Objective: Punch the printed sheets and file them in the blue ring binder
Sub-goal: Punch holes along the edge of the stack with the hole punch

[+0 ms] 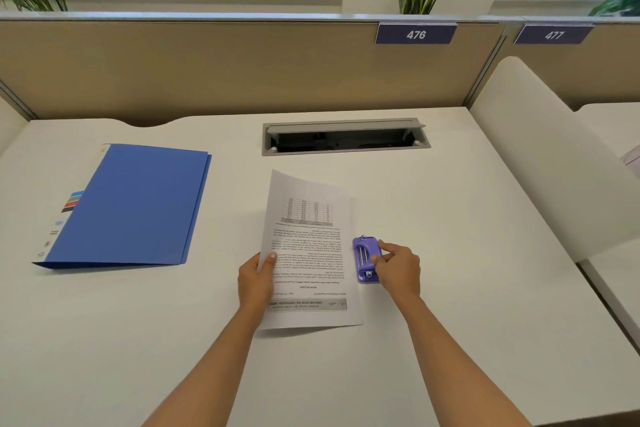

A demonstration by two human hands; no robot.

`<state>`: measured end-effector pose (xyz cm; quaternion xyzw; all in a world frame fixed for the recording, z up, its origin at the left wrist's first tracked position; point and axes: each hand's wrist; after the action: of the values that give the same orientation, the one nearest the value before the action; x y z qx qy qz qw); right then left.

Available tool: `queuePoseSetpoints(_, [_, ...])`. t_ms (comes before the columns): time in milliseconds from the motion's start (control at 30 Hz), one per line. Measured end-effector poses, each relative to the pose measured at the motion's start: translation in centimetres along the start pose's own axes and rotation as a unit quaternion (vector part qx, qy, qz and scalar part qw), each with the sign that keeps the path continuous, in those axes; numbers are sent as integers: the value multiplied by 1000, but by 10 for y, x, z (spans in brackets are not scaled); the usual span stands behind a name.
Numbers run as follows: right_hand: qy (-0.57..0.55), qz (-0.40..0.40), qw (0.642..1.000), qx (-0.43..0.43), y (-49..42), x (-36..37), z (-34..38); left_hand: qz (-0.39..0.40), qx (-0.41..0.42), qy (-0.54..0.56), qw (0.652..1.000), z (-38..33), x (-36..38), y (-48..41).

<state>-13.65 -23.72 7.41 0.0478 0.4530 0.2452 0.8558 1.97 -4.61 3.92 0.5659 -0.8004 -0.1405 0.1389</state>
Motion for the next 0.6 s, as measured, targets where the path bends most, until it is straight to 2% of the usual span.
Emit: queuePoseSetpoints(600, [7, 14, 1000, -17, -1, -1, -2, 20, -14, 7, 1000, 5, 9, 6])
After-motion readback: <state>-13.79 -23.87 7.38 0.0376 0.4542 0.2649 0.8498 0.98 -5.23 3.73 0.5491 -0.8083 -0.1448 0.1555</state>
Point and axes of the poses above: each hand's wrist, its own y-axis away from the middle knuckle, its own x-axis out of the palm, z = x × y, and after that the axes turned 13 degrees about y, right-handed
